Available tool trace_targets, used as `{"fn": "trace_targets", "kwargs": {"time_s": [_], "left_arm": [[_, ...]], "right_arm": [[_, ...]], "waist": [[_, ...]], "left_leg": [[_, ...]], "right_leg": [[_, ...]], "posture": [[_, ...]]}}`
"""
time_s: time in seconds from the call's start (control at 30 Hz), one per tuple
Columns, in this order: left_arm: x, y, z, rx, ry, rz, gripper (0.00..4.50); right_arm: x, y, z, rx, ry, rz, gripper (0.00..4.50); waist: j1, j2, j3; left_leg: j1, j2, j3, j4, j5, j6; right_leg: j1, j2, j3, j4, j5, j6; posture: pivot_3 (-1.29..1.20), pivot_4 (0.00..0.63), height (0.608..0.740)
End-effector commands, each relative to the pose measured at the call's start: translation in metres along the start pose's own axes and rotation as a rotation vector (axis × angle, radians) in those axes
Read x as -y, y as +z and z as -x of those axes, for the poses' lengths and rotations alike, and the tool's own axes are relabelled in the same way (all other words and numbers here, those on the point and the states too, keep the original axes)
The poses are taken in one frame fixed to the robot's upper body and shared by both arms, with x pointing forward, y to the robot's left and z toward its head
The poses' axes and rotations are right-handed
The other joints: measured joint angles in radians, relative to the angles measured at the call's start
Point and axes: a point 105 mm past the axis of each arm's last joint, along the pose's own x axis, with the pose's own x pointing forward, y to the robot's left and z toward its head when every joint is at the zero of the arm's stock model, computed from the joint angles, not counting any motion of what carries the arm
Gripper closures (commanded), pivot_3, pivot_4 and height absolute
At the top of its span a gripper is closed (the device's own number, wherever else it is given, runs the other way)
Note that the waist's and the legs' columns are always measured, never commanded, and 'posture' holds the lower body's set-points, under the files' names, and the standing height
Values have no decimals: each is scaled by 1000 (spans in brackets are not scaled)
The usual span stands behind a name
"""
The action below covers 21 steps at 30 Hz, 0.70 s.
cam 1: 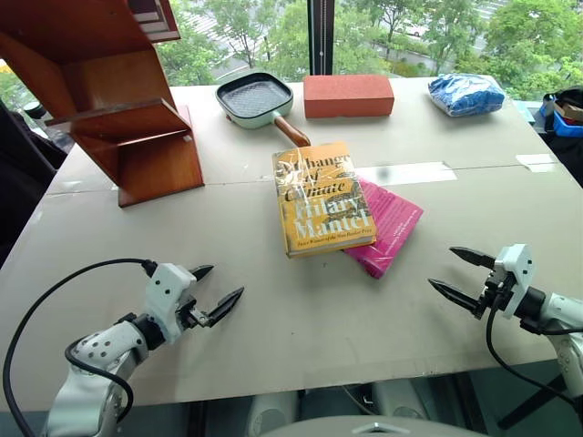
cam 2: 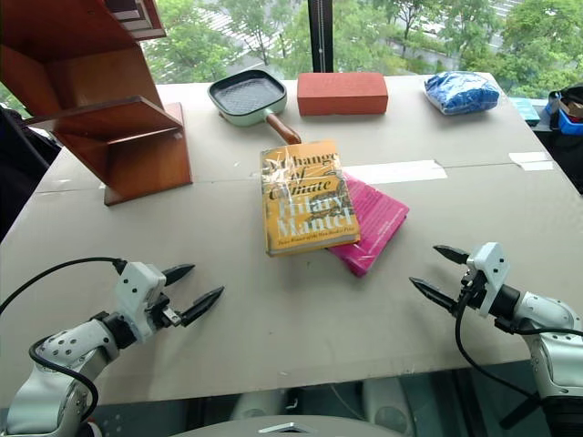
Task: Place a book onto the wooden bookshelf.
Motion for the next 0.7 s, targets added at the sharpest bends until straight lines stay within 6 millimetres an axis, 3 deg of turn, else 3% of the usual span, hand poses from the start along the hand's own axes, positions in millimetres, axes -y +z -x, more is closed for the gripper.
{"fn": "trace_targets", "kwargs": {"time_s": [0.03,0.7], "left_arm": [[3,12,-4,45,-17,-19,107],[-1,17,-13,65,-52,-35,107]], "right_arm": [[7,11,4,22,-10,43,0],[6,8,8,-8,-36,46,0]], "waist": [[0,0,0],[1,0,0]], "left_leg": [[0,0,0,0,0,0],[0,0,2,0,0,0]], "right_leg": [[0,0,0,0,0,0],[0,0,0,0,0,0]], "posture": [[0,150,740],[0,150,740]]}}
